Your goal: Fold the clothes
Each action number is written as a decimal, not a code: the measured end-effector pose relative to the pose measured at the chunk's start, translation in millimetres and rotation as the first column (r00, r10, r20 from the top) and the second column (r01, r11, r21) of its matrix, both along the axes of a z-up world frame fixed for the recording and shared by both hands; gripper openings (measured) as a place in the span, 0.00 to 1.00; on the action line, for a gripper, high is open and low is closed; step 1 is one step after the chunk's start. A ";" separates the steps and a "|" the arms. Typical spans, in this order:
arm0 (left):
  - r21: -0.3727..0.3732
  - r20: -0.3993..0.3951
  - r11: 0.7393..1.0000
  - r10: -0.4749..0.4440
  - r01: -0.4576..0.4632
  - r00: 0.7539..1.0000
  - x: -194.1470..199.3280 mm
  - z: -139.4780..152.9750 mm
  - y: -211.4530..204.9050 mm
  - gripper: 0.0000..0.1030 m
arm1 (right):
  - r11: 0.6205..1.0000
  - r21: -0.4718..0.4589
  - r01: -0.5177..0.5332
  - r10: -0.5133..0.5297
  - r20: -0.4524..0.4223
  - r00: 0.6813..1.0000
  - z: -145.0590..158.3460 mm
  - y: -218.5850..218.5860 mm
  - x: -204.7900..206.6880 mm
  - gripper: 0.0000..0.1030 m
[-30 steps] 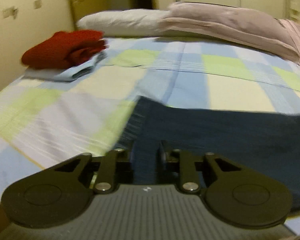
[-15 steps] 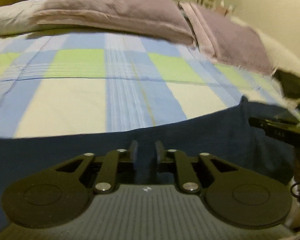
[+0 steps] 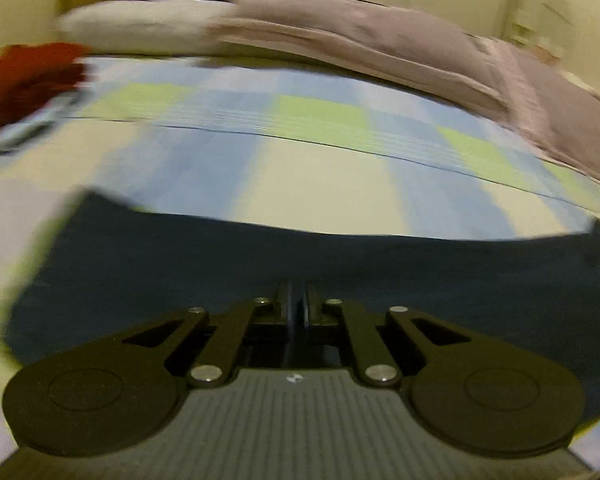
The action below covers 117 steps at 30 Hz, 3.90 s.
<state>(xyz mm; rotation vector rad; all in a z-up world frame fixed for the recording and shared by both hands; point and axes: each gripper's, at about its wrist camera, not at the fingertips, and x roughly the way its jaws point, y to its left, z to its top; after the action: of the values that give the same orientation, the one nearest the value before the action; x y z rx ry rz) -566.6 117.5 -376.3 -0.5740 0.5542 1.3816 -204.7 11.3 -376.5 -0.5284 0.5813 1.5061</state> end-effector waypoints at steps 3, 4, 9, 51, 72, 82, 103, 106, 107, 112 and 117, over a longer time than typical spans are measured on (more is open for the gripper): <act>0.019 -0.078 0.991 0.132 -0.131 0.988 -54.0 0.5 -2.9 0.04 | 1.000 -0.011 -0.012 0.011 -0.079 0.997 6.4 -17.9 -5.1 0.31; 0.015 -0.051 0.988 0.155 -0.154 0.987 -71.3 3.0 -4.2 0.03 | 1.000 -0.022 -0.019 0.017 -0.069 0.997 6.6 -22.1 -9.4 0.31; -0.008 0.062 0.968 0.253 -0.253 0.966 -104.9 35.1 -32.4 0.12 | 1.000 -0.014 0.014 -0.015 -0.084 0.996 24.8 -42.1 -18.3 0.32; -0.351 0.655 0.853 0.518 -0.386 0.550 -135.1 -18.8 -53.3 0.37 | 0.986 -0.061 0.157 -0.168 -0.253 0.953 31.8 -65.3 1.3 0.32; -0.320 0.740 0.815 0.533 -0.482 0.410 -127.6 -34.8 -63.5 0.20 | 0.975 -0.023 0.223 -0.219 -0.307 0.926 22.0 -48.7 25.6 0.32; -0.070 0.506 0.918 0.370 -0.390 0.780 -85.4 14.7 -53.5 0.02 | 0.967 -0.009 0.255 -0.246 -0.305 0.920 26.8 -57.6 38.2 0.32; 0.048 0.240 0.833 -0.546 0.552 0.803 121.4 40.0 -104.1 0.23 | 0.924 -0.024 0.381 -0.331 -0.545 0.770 44.5 -81.4 94.3 0.32; 0.052 0.260 0.857 -0.507 0.512 0.822 94.5 51.4 -107.3 0.23 | 0.953 -0.087 0.291 -0.251 -0.769 0.588 34.0 -70.6 92.7 0.32; 0.050 0.274 0.865 -0.493 0.499 0.826 87.8 53.3 -105.0 0.23 | 0.961 -0.113 0.253 -0.232 -0.828 0.511 28.4 -65.5 89.3 0.32; 0.025 0.334 0.902 -0.415 0.432 0.847 54.1 55.2 -98.3 0.23 | 0.952 -0.263 0.158 -0.300 -0.906 0.299 0.0 -39.5 56.6 0.32; 0.011 0.349 0.925 -0.360 0.380 0.865 33.8 51.1 -93.4 0.23 | 0.930 -0.325 0.172 -0.366 -0.863 0.349 -2.5 -24.3 44.5 0.32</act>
<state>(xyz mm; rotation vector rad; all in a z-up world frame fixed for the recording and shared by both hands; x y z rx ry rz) -532.8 24.2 -325.2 -0.6996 0.3927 0.8747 -160.2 -13.1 -378.9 0.3806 1.6248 1.3115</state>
